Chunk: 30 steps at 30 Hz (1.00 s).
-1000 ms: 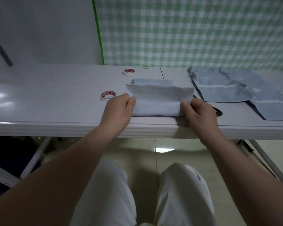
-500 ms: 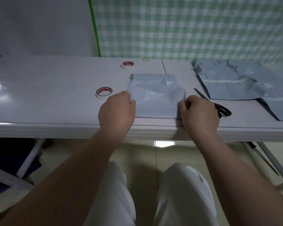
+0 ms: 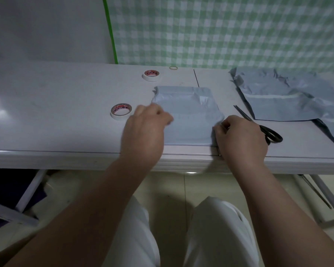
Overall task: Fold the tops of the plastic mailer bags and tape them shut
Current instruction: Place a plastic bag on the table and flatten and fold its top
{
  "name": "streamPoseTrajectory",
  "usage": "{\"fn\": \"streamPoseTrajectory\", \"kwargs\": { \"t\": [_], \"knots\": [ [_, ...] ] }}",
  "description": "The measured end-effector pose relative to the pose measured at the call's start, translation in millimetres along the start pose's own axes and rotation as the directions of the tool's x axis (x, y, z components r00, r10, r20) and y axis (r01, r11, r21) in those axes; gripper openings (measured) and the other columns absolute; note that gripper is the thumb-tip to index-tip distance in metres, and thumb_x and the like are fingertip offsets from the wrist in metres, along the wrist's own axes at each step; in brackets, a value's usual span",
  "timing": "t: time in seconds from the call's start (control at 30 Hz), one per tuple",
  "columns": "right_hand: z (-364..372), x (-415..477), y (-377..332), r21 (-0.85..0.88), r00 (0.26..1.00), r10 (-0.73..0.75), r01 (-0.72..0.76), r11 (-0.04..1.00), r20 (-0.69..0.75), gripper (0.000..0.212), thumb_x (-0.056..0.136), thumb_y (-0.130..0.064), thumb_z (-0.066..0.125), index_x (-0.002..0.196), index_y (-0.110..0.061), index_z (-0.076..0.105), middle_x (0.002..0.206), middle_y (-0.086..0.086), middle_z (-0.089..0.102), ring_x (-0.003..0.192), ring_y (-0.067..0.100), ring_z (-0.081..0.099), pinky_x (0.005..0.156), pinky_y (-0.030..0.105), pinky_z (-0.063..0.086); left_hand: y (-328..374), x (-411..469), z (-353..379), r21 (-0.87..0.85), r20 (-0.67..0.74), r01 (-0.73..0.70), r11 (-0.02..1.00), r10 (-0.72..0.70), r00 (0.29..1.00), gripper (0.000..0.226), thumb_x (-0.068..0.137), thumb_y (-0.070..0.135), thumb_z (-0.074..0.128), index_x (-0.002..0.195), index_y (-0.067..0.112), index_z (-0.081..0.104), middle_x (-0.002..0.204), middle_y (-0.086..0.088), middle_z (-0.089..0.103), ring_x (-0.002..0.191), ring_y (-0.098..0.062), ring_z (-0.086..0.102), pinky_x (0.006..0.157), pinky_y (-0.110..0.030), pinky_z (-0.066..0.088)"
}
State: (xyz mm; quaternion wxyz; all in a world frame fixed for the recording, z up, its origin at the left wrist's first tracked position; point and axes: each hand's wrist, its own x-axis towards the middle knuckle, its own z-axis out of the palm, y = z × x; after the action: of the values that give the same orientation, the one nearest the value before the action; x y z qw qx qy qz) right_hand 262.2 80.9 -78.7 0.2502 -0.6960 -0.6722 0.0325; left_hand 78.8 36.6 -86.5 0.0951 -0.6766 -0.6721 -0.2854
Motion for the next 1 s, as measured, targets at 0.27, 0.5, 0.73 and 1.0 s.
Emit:
{"fn": "streamPoseTrajectory", "kwargs": {
  "t": [0.27,0.5,0.73,1.0],
  "knots": [
    [0,4,0,-0.006,0.999,-0.024,0.024,1.000,0.022,0.023,0.093,-0.030,0.046,0.095,-0.016,0.064,0.089,0.009,0.065,0.076,0.026,0.046,0.060,0.030,0.033,2,-16,9,0.092,0.163,-0.064,0.994,0.049,0.985,0.039,0.084,0.027,0.034,0.104,0.011,0.065,0.112,-0.007,0.065,0.103,-0.030,0.060,0.082,-0.041,0.048],
    [-13,25,-31,-0.130,0.978,-0.207,0.204,0.970,-0.010,0.039,0.091,-0.032,0.053,0.125,-0.015,0.049,0.124,0.015,0.052,0.113,0.036,0.044,0.084,0.041,0.037,3,-19,13,0.185,0.212,-0.076,0.980,0.036,0.977,0.055,0.090,0.035,0.025,0.128,0.016,0.059,0.133,-0.009,0.058,0.122,-0.031,0.055,0.097,-0.053,0.042],
    [10,54,-83,-0.021,0.816,-0.394,0.444,0.896,0.423,0.021,0.088,-0.023,0.054,0.106,-0.018,0.063,0.110,0.005,0.065,0.104,0.025,0.057,0.083,0.032,0.045,2,-22,17,0.183,0.157,-0.046,0.982,0.017,0.987,0.049,0.090,0.035,0.031,0.123,0.018,0.063,0.132,-0.009,0.059,0.121,-0.032,0.055,0.099,-0.053,0.039],
    [13,65,-100,0.024,0.720,-0.365,0.436,0.900,0.590,0.020,0.081,-0.025,0.067,0.094,-0.011,0.072,0.099,0.009,0.069,0.093,0.024,0.062,0.083,0.034,0.051,1,-23,19,0.173,0.076,-0.029,0.985,0.016,0.997,0.044,0.087,0.035,0.038,0.118,0.019,0.067,0.126,-0.017,0.060,0.112,-0.031,0.060,0.098,-0.050,0.041]
  ]
}}
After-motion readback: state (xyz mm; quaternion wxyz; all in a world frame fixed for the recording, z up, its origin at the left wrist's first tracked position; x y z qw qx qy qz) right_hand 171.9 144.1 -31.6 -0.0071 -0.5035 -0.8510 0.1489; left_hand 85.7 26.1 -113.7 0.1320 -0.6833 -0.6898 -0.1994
